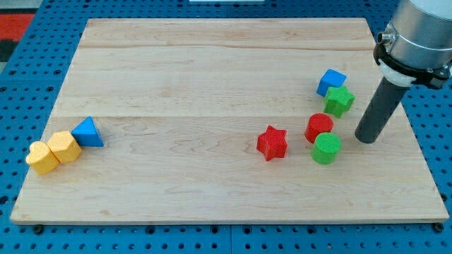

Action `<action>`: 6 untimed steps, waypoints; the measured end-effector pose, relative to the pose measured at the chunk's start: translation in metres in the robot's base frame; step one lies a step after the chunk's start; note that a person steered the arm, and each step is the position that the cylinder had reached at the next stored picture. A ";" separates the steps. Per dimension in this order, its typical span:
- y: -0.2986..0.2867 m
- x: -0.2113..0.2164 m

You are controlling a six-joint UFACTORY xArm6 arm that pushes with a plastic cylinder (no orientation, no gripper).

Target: Keep red circle above red star

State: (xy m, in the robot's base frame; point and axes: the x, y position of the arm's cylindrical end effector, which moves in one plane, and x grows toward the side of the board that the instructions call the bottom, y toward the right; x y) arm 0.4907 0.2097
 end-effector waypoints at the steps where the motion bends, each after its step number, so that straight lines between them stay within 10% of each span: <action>1: 0.000 -0.011; 6: -0.129 -0.006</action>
